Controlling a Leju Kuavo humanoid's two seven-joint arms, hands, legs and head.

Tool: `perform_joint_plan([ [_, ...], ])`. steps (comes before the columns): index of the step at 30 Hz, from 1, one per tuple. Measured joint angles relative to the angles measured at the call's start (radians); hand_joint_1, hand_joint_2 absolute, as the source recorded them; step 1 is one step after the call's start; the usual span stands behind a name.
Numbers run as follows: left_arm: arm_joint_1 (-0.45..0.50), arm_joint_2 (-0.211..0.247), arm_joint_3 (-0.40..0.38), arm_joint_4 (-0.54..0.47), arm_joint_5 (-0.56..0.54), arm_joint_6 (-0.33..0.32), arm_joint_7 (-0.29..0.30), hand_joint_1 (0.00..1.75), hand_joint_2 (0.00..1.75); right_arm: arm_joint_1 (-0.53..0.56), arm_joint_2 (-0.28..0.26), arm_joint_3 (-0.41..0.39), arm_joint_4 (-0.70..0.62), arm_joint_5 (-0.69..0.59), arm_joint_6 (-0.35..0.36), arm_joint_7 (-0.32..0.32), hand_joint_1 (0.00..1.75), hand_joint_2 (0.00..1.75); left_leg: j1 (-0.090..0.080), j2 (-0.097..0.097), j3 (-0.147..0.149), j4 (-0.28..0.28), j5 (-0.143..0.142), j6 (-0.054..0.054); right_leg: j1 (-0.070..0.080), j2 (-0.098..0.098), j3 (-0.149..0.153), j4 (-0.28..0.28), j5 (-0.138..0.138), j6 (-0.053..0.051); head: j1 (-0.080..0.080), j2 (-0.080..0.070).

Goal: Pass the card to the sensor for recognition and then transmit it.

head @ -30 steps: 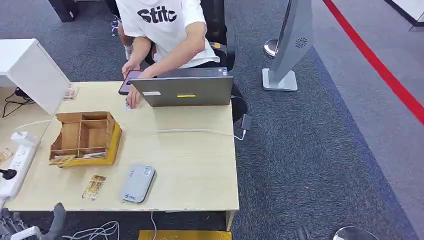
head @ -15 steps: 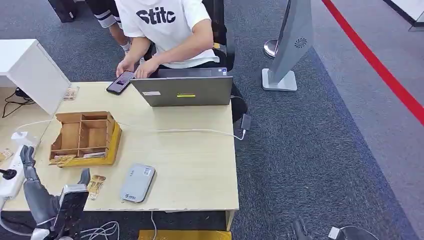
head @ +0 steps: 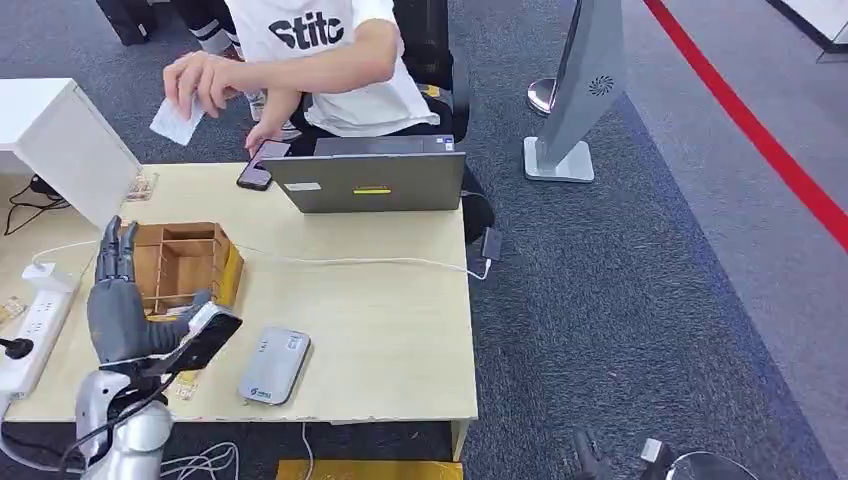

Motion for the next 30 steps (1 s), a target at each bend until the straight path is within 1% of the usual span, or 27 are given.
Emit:
perform_joint_plan([
  [9, -0.165, 0.084, -0.07, 0.165, -0.227, 0.029, 0.1, 0.0, 1.75, -0.012, 0.007, 0.025, 0.003, -0.021, -0.022, 0.019, 0.0, 1.75, 0.0, 0.0, 0.0, 0.0, 0.001, -0.001, 0.0, 0.0, 0.0, 0.0, 0.0, 0.0, 0.0, 0.0],
  [15, -0.257, 0.132, -0.116, 0.266, -0.361, 0.043, 0.16, 0.0, 1.75, -0.019, 0.011, 0.037, 0.004, -0.036, -0.039, 0.027, 0.0, 1.75, 0.0, 0.0, -0.001, 0.0, 0.002, -0.001, 0.0, 0.0, -0.001, 0.0, 0.001, -0.001, 0.0, 0.0],
  [17, -0.273, 0.144, -0.124, 0.283, -0.387, 0.045, 0.172, 0.0, 1.75, -0.021, 0.012, 0.042, 0.005, -0.04, -0.04, 0.03, 0.0, 1.75, 0.0, 0.0, -0.001, 0.0, 0.002, -0.001, 0.0, 0.0, -0.001, 0.0, 0.001, -0.001, 0.0, 0.0],
  [20, -0.325, 0.169, -0.147, 0.34, -0.462, 0.055, 0.206, 0.0, 1.75, -0.024, 0.012, 0.053, 0.006, -0.053, -0.051, 0.034, 0.0, 1.75, 0.0, 0.0, -0.001, 0.0, 0.002, -0.001, 0.0, 0.0, -0.001, 0.0, 0.001, -0.001, 0.0, 0.0],
  [22, -0.342, 0.187, -0.156, 0.366, -0.511, 0.069, 0.227, 0.0, 1.75, -0.025, 0.013, 0.059, 0.007, -0.064, -0.053, 0.036, 0.0, 1.75, 0.0, 0.001, -0.001, 0.0, 0.002, -0.002, 0.0, 0.001, -0.001, 0.0, 0.002, -0.002, 0.0, 0.0],
  [23, -0.348, 0.192, -0.159, 0.373, -0.531, 0.076, 0.237, 1.59, 1.75, -0.025, 0.013, 0.063, 0.008, -0.07, -0.052, 0.038, 0.0, 1.75, 0.0, 0.001, -0.001, 0.0, 0.002, -0.002, 0.0, 0.001, -0.002, 0.0, 0.002, -0.002, 0.0, 0.0],
  [24, -0.354, 0.198, -0.162, 0.383, -0.549, 0.086, 0.242, 1.75, 1.75, -0.025, 0.013, 0.066, 0.008, -0.077, -0.051, 0.041, 0.0, 1.75, 0.0, 0.001, -0.001, 0.0, 0.002, -0.002, 0.0, 0.001, -0.002, 0.0, 0.002, -0.002, 0.0, 0.0],
  [30, -0.376, 0.206, -0.17, 0.42, -0.56, 0.106, 0.243, 1.75, 1.75, -0.026, 0.015, 0.077, 0.008, -0.088, -0.049, 0.042, 0.0, 1.75, 0.0, 0.0, -0.002, 0.0, 0.002, -0.002, 0.0, 0.0, -0.002, 0.0, 0.002, -0.002, 0.0, 0.0],
])
